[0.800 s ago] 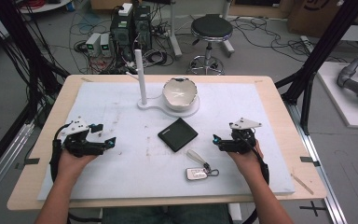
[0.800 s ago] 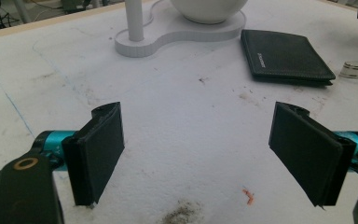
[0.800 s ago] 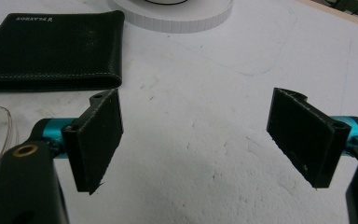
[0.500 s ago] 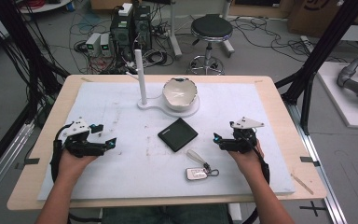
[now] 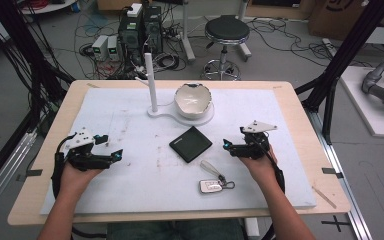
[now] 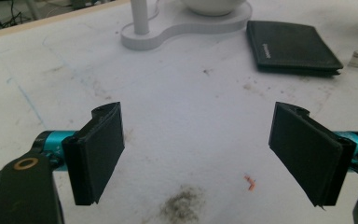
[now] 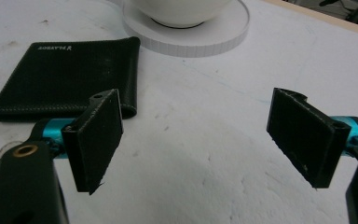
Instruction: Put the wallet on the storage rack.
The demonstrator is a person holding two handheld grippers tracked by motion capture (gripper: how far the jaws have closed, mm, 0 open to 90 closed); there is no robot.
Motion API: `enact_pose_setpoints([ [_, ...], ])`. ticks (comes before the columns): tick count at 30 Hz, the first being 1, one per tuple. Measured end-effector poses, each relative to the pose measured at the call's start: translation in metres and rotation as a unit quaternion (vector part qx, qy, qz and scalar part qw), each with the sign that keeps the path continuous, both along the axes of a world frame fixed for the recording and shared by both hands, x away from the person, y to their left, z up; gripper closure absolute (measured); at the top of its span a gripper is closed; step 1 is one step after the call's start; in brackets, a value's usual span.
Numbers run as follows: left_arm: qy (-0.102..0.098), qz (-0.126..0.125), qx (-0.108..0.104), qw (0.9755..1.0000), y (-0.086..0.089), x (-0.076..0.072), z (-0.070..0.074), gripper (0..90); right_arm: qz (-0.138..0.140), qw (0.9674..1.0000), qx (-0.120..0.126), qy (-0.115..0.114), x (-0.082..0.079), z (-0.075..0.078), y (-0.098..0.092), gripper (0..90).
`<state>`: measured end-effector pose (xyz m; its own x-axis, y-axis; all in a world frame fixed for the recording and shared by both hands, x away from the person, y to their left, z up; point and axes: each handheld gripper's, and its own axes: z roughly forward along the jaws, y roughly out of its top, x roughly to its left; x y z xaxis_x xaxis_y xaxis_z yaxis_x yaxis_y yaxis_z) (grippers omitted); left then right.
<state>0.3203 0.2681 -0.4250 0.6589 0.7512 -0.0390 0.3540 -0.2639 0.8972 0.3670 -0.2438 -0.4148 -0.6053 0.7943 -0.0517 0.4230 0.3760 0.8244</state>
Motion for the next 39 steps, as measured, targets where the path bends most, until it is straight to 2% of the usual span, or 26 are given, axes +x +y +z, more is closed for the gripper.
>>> enact_pose_setpoints([
  [6, -0.005, 0.006, -0.002, 1.0000, 0.004, -0.005, 0.001, 18.1, 0.014, 0.9998, 0.013, 0.005, 0.020, 0.006, 0.021, 18.4],
  [10, -0.007, 0.007, -0.003, 0.9999, 0.005, -0.008, 0.001, 18.1, 0.020, 0.9997, 0.018, 0.002, 0.027, 0.008, 0.030, 18.4],
  [14, -0.011, 0.005, -0.002, 0.9999, 0.006, -0.010, 0.002, 18.0, 0.032, 0.9993, 0.014, 0.011, 0.037, 0.007, 0.045, 18.4],
  [18, -0.012, 0.001, 0.000, 0.9999, 0.005, -0.012, 0.002, 18.0, 0.039, 0.9989, 0.023, 0.011, 0.042, 0.004, 0.051, 18.4],
  [19, -0.010, 0.001, 0.001, 0.9999, 0.005, -0.013, 0.001, 18.1, 0.044, 0.9984, 0.021, 0.029, 0.047, 0.002, 0.056, 18.4],
  [22, -0.011, -0.001, 0.001, 0.9999, 0.005, -0.014, 0.001, 18.1, 0.050, 0.9978, 0.027, 0.036, 0.051, 0.000, 0.060, 18.4],
  [23, -0.012, 0.000, 0.001, 0.9999, 0.005, -0.015, 0.001, 18.0, 0.057, 0.9967, 0.022, 0.052, 0.057, -0.004, 0.066, 18.4],
  [25, -0.012, 0.000, 0.003, 0.9999, 0.005, -0.016, 0.001, 18.0, 0.059, 0.9964, 0.021, 0.056, 0.058, -0.005, 0.068, 18.4],
  [26, -0.011, 0.001, 0.005, 0.9999, 0.006, -0.016, 0.001, 18.1, 0.067, 0.9959, 0.009, 0.059, 0.061, -0.010, 0.075, 18.4],
  [30, -0.011, 0.004, 0.004, 0.9999, 0.008, -0.017, 0.000, 18.0, 0.073, 0.9948, -0.005, 0.071, 0.063, -0.016, 0.082, 18.4],
  [33, -0.011, 0.004, 0.002, 0.9999, 0.008, -0.016, 0.000, 18.1, 0.077, 0.9938, -0.013, 0.079, 0.064, -0.020, 0.083, 18.4],
  [34, -0.010, 0.003, 0.003, 0.9999, 0.008, -0.016, 0.000, 18.1, 0.077, 0.9928, -0.020, 0.090, 0.067, -0.025, 0.083, 18.4],
  [35, -0.010, 0.005, 0.003, 0.9999, 0.008, -0.016, -0.001, 18.1, 0.077, 0.9928, -0.020, 0.090, 0.067, -0.025, 0.083, 18.4],
  [36, -0.011, 0.005, 0.005, 0.9999, 0.008, -0.016, -0.001, 18.1, 0.074, 0.9915, -0.014, 0.106, 0.069, -0.027, 0.082, 18.4],
  [38, -0.011, 0.004, 0.005, 0.9999, 0.008, -0.017, -0.001, 18.1, 0.075, 0.9910, -0.014, 0.110, 0.070, -0.028, 0.081, 18.5],
  [39, -0.011, 0.005, 0.004, 0.9999, 0.008, -0.017, -0.001, 18.1, 0.077, 0.9898, -0.009, 0.119, 0.071, -0.030, 0.080, 18.8],
])
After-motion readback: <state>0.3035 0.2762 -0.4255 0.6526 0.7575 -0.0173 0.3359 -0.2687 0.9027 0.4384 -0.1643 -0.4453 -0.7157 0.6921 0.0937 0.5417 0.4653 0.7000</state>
